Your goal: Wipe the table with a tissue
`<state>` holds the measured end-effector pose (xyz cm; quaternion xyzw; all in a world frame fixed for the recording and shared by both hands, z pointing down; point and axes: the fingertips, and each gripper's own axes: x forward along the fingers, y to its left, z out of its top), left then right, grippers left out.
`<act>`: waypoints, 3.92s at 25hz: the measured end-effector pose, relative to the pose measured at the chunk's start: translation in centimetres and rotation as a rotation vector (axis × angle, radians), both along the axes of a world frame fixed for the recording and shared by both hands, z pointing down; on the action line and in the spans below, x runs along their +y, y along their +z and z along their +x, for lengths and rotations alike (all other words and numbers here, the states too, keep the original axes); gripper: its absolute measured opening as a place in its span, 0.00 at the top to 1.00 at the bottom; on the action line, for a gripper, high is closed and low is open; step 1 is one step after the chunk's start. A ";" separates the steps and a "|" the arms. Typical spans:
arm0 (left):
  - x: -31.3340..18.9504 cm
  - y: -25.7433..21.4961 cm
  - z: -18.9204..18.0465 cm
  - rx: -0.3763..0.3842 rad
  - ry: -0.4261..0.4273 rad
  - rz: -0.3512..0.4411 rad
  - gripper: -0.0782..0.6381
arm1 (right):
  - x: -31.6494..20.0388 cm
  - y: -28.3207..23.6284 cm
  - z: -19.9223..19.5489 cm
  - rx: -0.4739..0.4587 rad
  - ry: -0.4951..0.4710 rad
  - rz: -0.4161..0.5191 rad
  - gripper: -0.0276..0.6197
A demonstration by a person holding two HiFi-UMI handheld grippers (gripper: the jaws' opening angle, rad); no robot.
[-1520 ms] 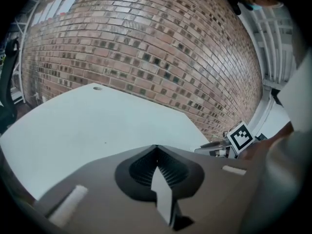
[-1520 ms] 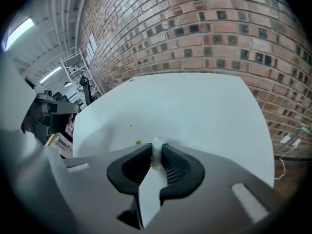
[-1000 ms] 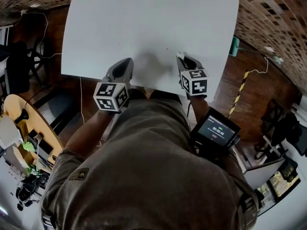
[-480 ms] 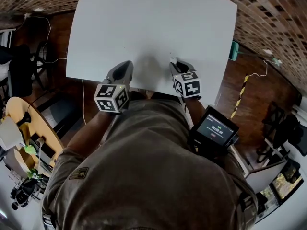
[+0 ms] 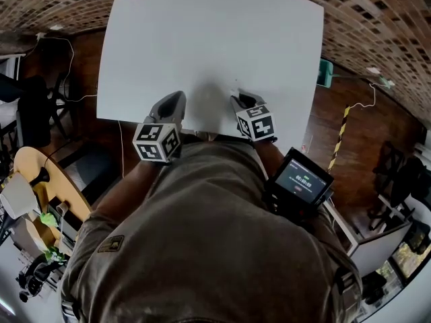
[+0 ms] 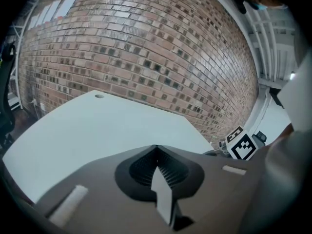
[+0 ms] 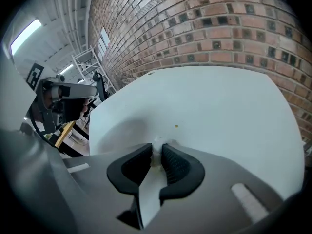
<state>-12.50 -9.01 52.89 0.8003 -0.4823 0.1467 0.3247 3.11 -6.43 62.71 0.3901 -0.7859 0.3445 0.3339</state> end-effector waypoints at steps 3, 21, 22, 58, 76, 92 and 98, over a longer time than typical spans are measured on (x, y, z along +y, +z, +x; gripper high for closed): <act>-0.3 -0.3 0.1 -0.003 -0.002 0.011 0.89 | -0.7 0.1 1.2 0.004 0.035 0.008 0.84; 0.0 -0.4 -2.0 -0.001 -0.074 0.020 0.89 | -6.0 -1.2 5.2 0.045 0.116 0.077 0.85; -0.1 -0.1 -2.1 -0.004 -0.079 0.012 0.89 | -6.3 -0.9 5.4 0.047 0.117 0.072 0.85; -0.8 -0.4 -3.2 0.003 -0.105 0.010 0.89 | -2.6 0.3 -3.5 -0.032 -0.087 0.004 0.84; 0.0 -1.3 1.7 -0.021 -0.065 0.024 0.89 | -3.8 0.1 8.0 0.000 0.127 0.037 0.85; 1.1 -1.6 -2.6 -0.067 -0.205 0.035 0.89 | -3.5 -2.4 2.9 -0.096 0.023 0.086 0.85; -0.5 -1.3 -4.6 -0.025 -0.156 0.046 0.89 | -3.8 -3.1 1.4 -0.059 0.082 0.100 0.85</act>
